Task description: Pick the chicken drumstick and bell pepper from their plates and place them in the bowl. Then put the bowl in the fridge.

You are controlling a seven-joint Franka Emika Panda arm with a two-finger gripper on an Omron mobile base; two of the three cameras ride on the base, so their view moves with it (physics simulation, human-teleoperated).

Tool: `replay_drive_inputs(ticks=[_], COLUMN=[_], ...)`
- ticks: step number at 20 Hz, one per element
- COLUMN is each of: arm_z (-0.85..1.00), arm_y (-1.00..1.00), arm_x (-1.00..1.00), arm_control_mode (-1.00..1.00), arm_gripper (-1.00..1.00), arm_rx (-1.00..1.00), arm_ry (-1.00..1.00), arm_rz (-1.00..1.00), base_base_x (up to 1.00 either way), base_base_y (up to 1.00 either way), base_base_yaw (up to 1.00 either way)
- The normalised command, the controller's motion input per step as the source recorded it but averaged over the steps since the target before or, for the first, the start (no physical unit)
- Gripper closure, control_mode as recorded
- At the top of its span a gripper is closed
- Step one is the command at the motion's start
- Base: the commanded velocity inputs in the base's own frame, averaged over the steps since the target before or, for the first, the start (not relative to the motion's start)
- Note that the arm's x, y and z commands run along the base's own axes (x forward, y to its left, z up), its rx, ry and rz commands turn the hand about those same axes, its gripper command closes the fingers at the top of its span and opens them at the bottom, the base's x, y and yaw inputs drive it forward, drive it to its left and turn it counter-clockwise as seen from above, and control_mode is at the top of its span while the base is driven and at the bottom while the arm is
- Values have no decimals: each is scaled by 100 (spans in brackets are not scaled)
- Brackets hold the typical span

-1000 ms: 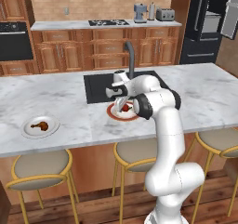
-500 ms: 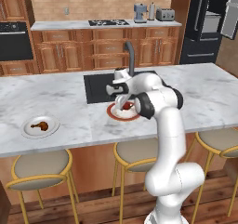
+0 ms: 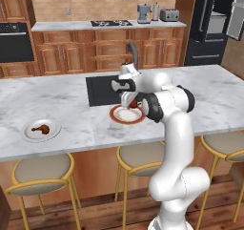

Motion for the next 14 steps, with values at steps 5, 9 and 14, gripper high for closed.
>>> replay_drive_inputs(ticks=[5, 9, 14], arm_z=[18, 22, 22], arm_y=[-34, -32, -29], arm_x=[-34, -28, -15], arm_control_mode=[-100, -100, -100], arm_gripper=[100, 100, 100], arm_rx=[0, 0, 0], arm_ry=[0, 0, 0], arm_rz=[-9, -20, -19], base_base_x=[0, 0, 0], base_base_y=[0, 0, 0], base_base_yaw=[0, 0, 0])
